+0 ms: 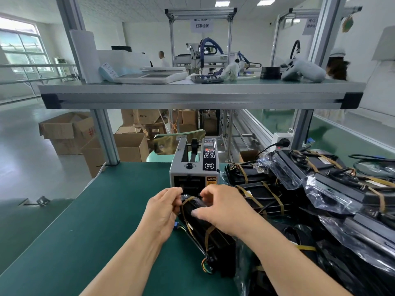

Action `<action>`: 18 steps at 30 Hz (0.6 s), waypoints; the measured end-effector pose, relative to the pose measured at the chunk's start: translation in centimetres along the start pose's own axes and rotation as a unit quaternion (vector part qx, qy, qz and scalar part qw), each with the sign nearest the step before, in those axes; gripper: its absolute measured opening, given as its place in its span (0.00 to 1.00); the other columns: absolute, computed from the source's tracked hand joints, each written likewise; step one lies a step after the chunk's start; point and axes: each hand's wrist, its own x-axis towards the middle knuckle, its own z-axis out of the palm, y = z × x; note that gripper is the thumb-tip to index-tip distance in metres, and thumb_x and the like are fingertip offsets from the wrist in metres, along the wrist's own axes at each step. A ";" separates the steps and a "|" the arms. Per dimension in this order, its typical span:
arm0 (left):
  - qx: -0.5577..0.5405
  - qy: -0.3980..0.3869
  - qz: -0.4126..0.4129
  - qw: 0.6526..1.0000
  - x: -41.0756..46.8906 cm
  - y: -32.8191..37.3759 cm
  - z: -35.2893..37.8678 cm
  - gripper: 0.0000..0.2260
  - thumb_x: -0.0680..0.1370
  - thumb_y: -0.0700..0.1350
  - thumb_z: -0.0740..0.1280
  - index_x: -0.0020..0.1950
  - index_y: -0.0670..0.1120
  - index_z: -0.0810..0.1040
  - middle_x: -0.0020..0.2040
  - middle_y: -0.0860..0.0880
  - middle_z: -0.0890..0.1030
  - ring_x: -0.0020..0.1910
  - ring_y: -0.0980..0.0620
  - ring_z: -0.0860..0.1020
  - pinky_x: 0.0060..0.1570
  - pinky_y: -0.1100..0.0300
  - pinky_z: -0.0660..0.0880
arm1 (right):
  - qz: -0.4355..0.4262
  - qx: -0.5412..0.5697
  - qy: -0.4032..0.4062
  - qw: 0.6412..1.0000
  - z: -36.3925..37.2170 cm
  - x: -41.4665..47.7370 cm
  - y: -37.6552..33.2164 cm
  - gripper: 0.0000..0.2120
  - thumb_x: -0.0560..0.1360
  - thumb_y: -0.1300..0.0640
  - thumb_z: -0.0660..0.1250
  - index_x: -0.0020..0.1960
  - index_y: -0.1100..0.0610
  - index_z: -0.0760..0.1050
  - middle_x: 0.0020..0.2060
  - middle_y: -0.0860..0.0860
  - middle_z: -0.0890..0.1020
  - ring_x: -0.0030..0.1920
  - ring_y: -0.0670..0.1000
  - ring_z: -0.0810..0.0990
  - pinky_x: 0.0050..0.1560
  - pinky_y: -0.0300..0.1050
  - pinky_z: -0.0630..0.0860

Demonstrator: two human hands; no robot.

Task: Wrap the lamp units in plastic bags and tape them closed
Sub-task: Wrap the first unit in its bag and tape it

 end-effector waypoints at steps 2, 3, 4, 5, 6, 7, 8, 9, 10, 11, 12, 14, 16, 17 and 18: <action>-0.009 0.003 -0.009 1.000 0.1 0.0 -0.1 0.12 0.77 0.36 0.67 0.34 0.44 0.76 0.26 0.51 0.71 0.24 0.57 0.70 0.27 0.66 0.72 | -0.007 -0.030 0.005 1.000 0.8 1.3 -0.5 0.17 0.71 0.46 0.73 0.56 0.51 0.78 0.49 0.47 0.82 0.52 0.50 0.80 0.55 0.48 0.78; -0.010 0.005 -0.013 1.000 0.2 0.0 -0.1 0.12 0.77 0.36 0.67 0.34 0.44 0.76 0.26 0.51 0.71 0.24 0.58 0.70 0.26 0.66 0.72 | -0.010 -0.044 0.013 0.999 1.1 1.7 -0.5 0.14 0.73 0.46 0.72 0.54 0.51 0.78 0.48 0.48 0.83 0.51 0.51 0.80 0.53 0.47 0.78; -0.008 0.006 -0.015 1.000 0.2 0.0 -0.1 0.12 0.77 0.36 0.68 0.34 0.44 0.75 0.26 0.50 0.71 0.24 0.58 0.70 0.26 0.66 0.72 | -0.016 -0.060 0.024 0.998 1.5 2.0 -0.5 0.11 0.74 0.46 0.71 0.52 0.51 0.78 0.47 0.48 0.83 0.50 0.52 0.80 0.51 0.47 0.78; -0.002 0.007 -0.017 1.000 0.3 0.1 -0.1 0.11 0.77 0.37 0.68 0.34 0.44 0.75 0.26 0.51 0.71 0.24 0.58 0.70 0.27 0.66 0.72 | -0.026 -0.077 0.036 0.996 1.7 2.2 -0.5 0.09 0.76 0.46 0.69 0.50 0.51 0.78 0.45 0.49 0.83 0.49 0.52 0.81 0.49 0.47 0.77; 0.007 0.007 -0.019 1.000 0.3 0.1 0.0 0.11 0.77 0.37 0.69 0.34 0.44 0.75 0.26 0.51 0.71 0.24 0.58 0.70 0.28 0.66 0.72 | -0.038 -0.092 0.048 0.994 1.9 2.3 -0.4 0.07 0.77 0.48 0.67 0.49 0.52 0.78 0.45 0.49 0.83 0.48 0.53 0.81 0.48 0.47 0.77; 0.016 0.007 -0.018 1.000 0.3 0.1 0.1 0.11 0.77 0.38 0.69 0.34 0.44 0.76 0.26 0.51 0.71 0.24 0.58 0.70 0.28 0.66 0.72 | -0.049 -0.105 0.057 0.992 2.1 2.3 -0.3 0.07 0.78 0.50 0.65 0.49 0.52 0.78 0.45 0.50 0.82 0.48 0.54 0.80 0.48 0.48 0.77; 0.024 0.007 -0.015 1.000 0.3 0.2 0.3 0.11 0.77 0.38 0.69 0.34 0.44 0.76 0.26 0.51 0.71 0.24 0.58 0.70 0.29 0.66 0.71 | -0.060 -0.120 0.064 0.989 2.2 2.3 -0.3 0.07 0.79 0.52 0.63 0.49 0.53 0.78 0.45 0.50 0.82 0.48 0.55 0.80 0.48 0.48 0.77; 0.033 0.008 -0.012 0.999 0.2 0.3 0.5 0.11 0.77 0.38 0.69 0.34 0.44 0.76 0.26 0.51 0.71 0.23 0.58 0.70 0.29 0.66 0.71 | -0.069 -0.138 0.066 0.986 2.3 2.4 -0.2 0.07 0.80 0.54 0.61 0.50 0.54 0.77 0.46 0.51 0.82 0.49 0.56 0.80 0.47 0.49 0.76; 0.044 0.010 -0.008 0.999 0.2 0.4 0.7 0.11 0.76 0.38 0.69 0.34 0.44 0.76 0.26 0.52 0.71 0.23 0.58 0.69 0.29 0.65 0.70 | -0.081 -0.156 0.066 0.982 2.3 2.4 -0.1 0.07 0.81 0.55 0.60 0.50 0.55 0.76 0.46 0.52 0.81 0.48 0.57 0.80 0.46 0.50 0.75; 0.057 0.013 -0.004 0.998 0.0 0.5 1.0 0.11 0.76 0.38 0.69 0.34 0.44 0.75 0.25 0.52 0.71 0.23 0.58 0.69 0.28 0.66 0.69 | -0.090 -0.171 0.065 0.979 2.2 2.5 -0.1 0.06 0.81 0.57 0.59 0.50 0.56 0.74 0.46 0.53 0.81 0.47 0.57 0.80 0.44 0.50 0.74; 0.070 0.014 0.000 0.997 -0.1 0.6 1.2 0.12 0.76 0.39 0.69 0.33 0.44 0.75 0.25 0.52 0.71 0.23 0.58 0.68 0.27 0.66 0.69 | -0.098 -0.178 0.065 0.977 2.1 2.5 0.1 0.05 0.81 0.59 0.58 0.49 0.55 0.72 0.45 0.53 0.80 0.46 0.58 0.80 0.42 0.49 0.71; 0.100 0.011 0.003 0.995 -0.6 0.7 1.4 0.12 0.76 0.39 0.69 0.33 0.44 0.74 0.24 0.52 0.70 0.24 0.57 0.68 0.27 0.65 0.69 | -0.106 -0.186 0.062 0.975 1.9 2.4 0.5 0.06 0.81 0.60 0.58 0.45 0.53 0.68 0.41 0.52 0.77 0.43 0.58 0.78 0.40 0.48 0.68; 0.137 0.006 -0.001 0.990 -1.3 0.6 1.3 0.14 0.76 0.40 0.70 0.31 0.46 0.75 0.25 0.52 0.71 0.26 0.56 0.69 0.31 0.63 0.69 | -0.112 -0.192 0.059 0.973 1.9 2.0 1.0 0.08 0.80 0.60 0.59 0.43 0.52 0.64 0.37 0.48 0.71 0.40 0.57 0.76 0.39 0.47 0.66; 0.153 0.004 -0.004 0.988 -1.6 0.5 1.0 0.14 0.76 0.41 0.70 0.30 0.46 0.75 0.25 0.52 0.71 0.26 0.56 0.69 0.32 0.62 0.70 | -0.110 -0.194 0.052 0.973 1.9 1.7 1.3 0.10 0.80 0.60 0.60 0.42 0.52 0.63 0.35 0.46 0.69 0.39 0.56 0.74 0.39 0.47 0.66; 0.162 0.003 -0.011 0.987 -2.0 0.4 0.8 0.13 0.76 0.41 0.71 0.30 0.47 0.77 0.25 0.52 0.71 0.26 0.56 0.69 0.32 0.62 0.69 | -0.109 -0.189 0.046 0.975 2.0 1.4 1.5 0.12 0.80 0.60 0.60 0.40 0.51 0.61 0.34 0.45 0.67 0.38 0.55 0.73 0.39 0.46 0.66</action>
